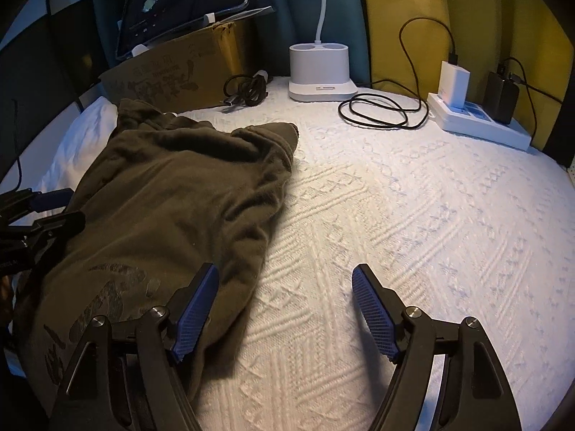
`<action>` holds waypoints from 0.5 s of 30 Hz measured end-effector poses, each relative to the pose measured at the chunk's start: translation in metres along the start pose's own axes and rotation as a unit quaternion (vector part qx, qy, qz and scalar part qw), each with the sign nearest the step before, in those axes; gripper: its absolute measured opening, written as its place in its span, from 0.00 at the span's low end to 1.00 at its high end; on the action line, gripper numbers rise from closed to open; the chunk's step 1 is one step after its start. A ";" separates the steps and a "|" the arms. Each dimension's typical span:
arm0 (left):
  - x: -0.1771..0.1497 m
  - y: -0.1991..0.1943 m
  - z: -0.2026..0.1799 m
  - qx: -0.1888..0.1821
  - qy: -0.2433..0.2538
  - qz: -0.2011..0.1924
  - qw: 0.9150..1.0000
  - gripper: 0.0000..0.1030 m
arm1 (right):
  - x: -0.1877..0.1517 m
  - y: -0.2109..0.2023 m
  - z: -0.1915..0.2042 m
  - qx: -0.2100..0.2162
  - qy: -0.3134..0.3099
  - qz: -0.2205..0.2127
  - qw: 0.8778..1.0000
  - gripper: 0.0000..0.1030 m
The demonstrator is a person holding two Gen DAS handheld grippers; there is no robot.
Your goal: Fold small clothes
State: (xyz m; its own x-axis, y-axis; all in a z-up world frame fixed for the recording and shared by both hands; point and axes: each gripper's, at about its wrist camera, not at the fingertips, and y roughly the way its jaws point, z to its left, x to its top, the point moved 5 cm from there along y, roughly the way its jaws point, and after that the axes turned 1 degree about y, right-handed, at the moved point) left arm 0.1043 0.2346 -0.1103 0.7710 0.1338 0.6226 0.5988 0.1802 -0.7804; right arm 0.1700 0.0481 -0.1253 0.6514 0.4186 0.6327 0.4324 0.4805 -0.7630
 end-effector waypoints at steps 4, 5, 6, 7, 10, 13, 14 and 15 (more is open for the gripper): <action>-0.003 -0.013 -0.007 -0.015 -0.004 -0.013 1.000 0.55 | -0.006 -0.006 -0.005 -0.006 0.006 -0.001 1.000 0.76; -0.003 -0.016 -0.010 -0.018 -0.002 -0.018 1.000 0.55 | -0.007 -0.008 -0.006 -0.007 0.007 -0.001 1.000 0.76; -0.004 -0.021 -0.014 -0.022 0.000 -0.023 0.999 0.55 | -0.009 -0.010 -0.007 -0.007 0.007 -0.002 1.000 0.76; -0.005 -0.025 -0.017 -0.024 0.002 -0.027 0.999 0.55 | -0.011 -0.013 -0.008 -0.009 0.008 -0.003 1.000 0.76; -0.008 -0.034 -0.030 -0.036 0.009 -0.033 0.999 0.55 | -0.016 -0.022 -0.009 -0.008 0.011 -0.007 1.000 0.76; -0.013 -0.038 -0.039 -0.042 0.012 -0.032 0.999 0.55 | -0.021 -0.033 -0.007 -0.004 0.011 -0.013 1.000 0.76; -0.016 -0.039 -0.042 -0.043 0.012 -0.029 0.999 0.55 | -0.023 -0.036 -0.006 -0.003 0.011 -0.014 1.000 0.76; -0.019 -0.040 -0.043 -0.045 0.012 -0.027 0.999 0.55 | -0.025 -0.039 -0.005 -0.003 0.010 -0.016 1.000 0.76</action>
State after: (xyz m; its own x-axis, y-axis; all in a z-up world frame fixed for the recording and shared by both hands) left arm 0.0754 0.1826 -0.0938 0.7409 0.1036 0.6636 0.6562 0.0990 -0.7481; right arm 0.1401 0.0146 -0.1120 0.6496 0.3884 0.6536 0.4568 0.4878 -0.7439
